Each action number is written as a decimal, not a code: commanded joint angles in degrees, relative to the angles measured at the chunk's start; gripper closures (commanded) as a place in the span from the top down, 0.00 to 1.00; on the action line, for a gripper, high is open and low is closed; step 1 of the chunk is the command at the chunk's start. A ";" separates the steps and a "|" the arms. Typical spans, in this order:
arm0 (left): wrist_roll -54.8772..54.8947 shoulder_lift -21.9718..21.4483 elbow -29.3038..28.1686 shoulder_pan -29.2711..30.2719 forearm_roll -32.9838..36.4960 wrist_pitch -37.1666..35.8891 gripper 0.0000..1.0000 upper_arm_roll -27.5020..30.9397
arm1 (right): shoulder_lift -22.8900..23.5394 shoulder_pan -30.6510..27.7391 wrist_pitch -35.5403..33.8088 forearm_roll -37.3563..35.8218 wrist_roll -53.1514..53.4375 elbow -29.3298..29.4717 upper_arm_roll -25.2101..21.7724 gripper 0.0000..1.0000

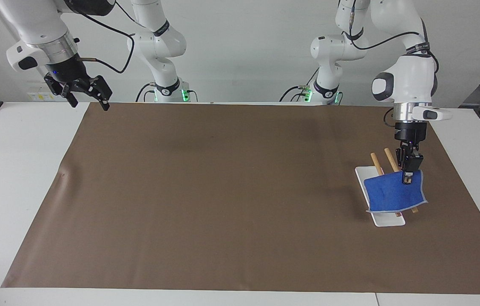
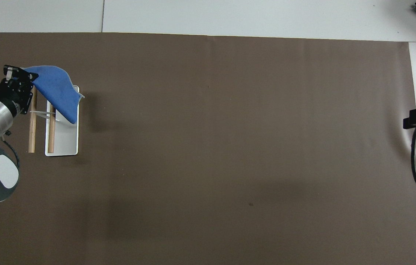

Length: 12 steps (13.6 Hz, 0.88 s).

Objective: Right arm passes towel to left arm to hang
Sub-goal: 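Lower the towel with the left gripper to drape over the dowels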

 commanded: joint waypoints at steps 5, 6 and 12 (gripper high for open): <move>0.30 -1.22 -0.47 3.91 1.31 0.29 0.00 -0.45 | -1.58 0.71 -0.15 -1.30 0.68 -1.72 -0.53 1.00; 0.30 -1.31 -0.47 4.09 1.31 0.11 0.00 -0.45 | -1.58 0.71 -0.15 -1.22 0.68 -1.72 -0.53 1.00; 0.13 -1.40 -0.56 6.02 1.23 -1.46 0.00 -0.36 | -1.58 0.71 -0.15 -0.77 0.68 -1.72 -0.44 1.00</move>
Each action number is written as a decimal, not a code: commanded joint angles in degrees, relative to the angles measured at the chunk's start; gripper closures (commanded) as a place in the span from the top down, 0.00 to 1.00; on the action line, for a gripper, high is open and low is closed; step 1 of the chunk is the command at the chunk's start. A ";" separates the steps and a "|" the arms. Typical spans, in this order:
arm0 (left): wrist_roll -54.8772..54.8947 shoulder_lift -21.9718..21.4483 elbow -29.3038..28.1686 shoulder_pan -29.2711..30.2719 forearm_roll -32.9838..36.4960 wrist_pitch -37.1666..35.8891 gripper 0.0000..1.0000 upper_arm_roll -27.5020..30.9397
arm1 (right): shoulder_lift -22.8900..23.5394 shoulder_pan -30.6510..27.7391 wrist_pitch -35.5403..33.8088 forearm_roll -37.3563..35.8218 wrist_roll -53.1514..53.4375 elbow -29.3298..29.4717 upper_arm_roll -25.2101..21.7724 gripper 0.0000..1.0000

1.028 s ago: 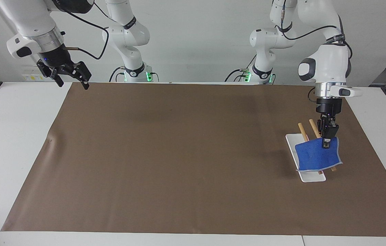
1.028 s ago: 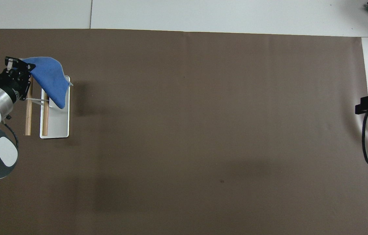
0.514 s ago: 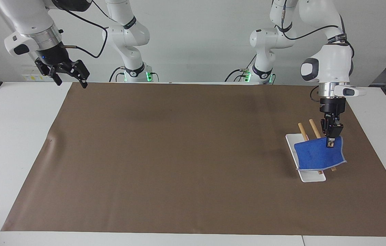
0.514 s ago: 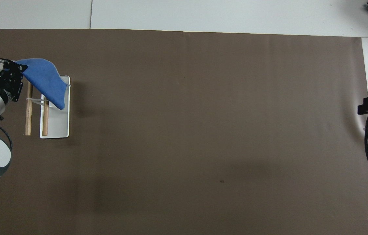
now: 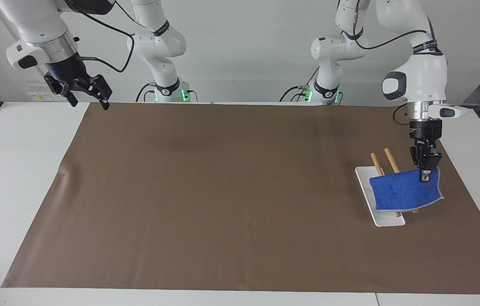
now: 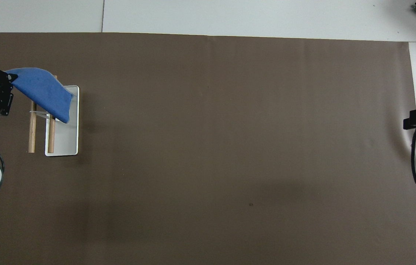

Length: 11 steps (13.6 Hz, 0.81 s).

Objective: Right arm passes towel to left arm to hang
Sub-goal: 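Lower the towel with the left gripper to drape over the dowels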

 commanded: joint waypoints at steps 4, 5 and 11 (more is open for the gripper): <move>-0.05 -1.06 -1.28 3.15 0.58 -3.08 0.00 -0.39 | -1.42 0.38 -0.15 -0.77 0.60 -1.54 -0.42 1.00; -0.05 -1.06 -1.28 3.07 0.58 -3.87 0.00 -0.39 | -1.42 0.38 -0.15 -0.77 0.60 -1.54 -0.51 1.00; 0.21 -1.85 -1.11 3.15 0.58 -10.46 0.00 -0.31 | -1.42 0.56 -0.15 -0.69 0.68 -1.54 -0.33 1.00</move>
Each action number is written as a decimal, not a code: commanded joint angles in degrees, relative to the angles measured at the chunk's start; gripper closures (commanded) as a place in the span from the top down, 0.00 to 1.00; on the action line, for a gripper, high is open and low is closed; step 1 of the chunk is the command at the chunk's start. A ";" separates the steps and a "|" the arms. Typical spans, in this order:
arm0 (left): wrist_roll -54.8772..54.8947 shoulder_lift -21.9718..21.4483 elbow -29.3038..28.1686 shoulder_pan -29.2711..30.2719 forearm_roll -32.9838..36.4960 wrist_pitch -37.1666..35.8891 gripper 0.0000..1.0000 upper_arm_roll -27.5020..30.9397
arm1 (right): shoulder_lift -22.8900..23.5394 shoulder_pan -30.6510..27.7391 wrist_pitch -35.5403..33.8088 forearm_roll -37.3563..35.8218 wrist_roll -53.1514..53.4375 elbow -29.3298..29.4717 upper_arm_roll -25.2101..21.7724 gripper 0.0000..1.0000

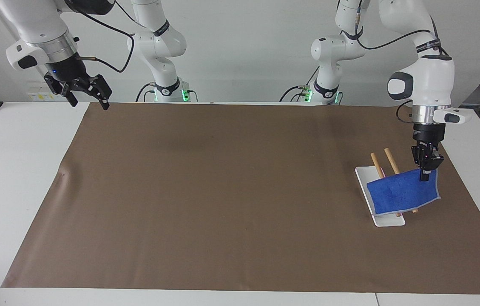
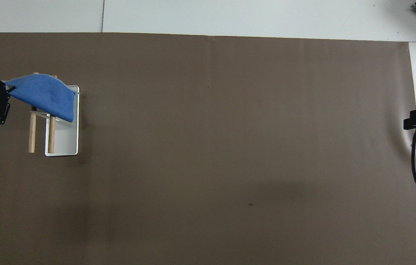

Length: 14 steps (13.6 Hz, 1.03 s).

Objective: Right arm passes towel to left arm to hang
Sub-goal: 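Lower the towel with the left gripper to drape over the dowels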

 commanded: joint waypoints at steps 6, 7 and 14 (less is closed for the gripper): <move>2.40 -5.25 -0.77 3.94 0.58 -12.71 0.00 -0.13 | -1.38 0.55 -0.15 -0.69 0.68 -1.45 -0.26 1.00; 2.85 -5.34 -0.77 4.47 0.58 -13.77 0.00 -0.04 | -1.38 0.55 -0.15 -0.69 0.68 -1.45 -0.26 1.00; 9.16 -4.99 -0.51 6.50 0.58 -17.91 0.00 0.05 | -1.38 0.55 -0.15 -0.69 0.68 -1.45 -0.26 1.00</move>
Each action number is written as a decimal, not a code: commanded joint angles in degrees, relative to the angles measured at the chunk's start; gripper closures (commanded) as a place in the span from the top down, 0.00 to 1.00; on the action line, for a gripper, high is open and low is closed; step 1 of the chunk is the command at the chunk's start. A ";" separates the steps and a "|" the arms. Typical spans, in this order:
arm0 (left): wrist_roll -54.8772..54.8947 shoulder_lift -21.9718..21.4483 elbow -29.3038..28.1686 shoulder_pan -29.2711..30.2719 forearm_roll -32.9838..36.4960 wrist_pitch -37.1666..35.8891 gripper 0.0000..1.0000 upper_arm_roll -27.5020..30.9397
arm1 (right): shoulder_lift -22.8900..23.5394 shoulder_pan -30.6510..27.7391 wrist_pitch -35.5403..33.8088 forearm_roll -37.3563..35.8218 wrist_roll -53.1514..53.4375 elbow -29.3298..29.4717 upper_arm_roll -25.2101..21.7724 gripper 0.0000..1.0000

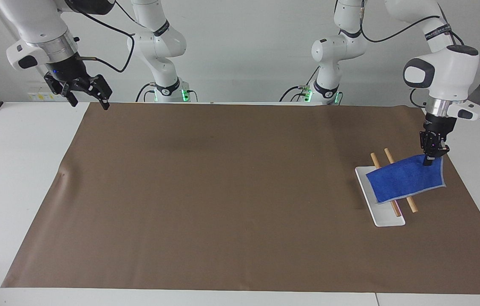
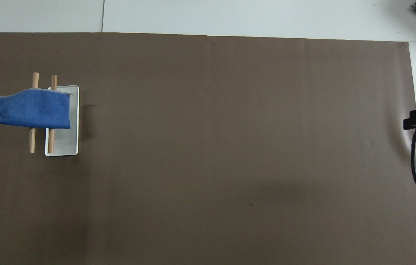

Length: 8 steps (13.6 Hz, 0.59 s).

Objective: Right arm passes towel to left arm to hang
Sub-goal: 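Lower the towel with the left gripper to drape over the dowels, then open the left gripper and release the towel on the rack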

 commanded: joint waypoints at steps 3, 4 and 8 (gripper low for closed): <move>2.73 2.21 -0.01 -0.02 0.50 1.98 0.00 -0.34 | -1.37 0.51 -0.15 -0.69 0.68 -1.45 -0.27 1.00; 2.73 3.26 0.52 -0.20 0.50 2.95 0.00 -0.34 | -1.37 0.51 -0.15 -0.69 0.68 -1.45 -0.27 1.00; 2.90 5.38 2.19 0.15 0.50 3.40 0.02 -0.34 | -1.37 0.51 -0.15 -0.69 0.68 -1.45 -0.27 1.00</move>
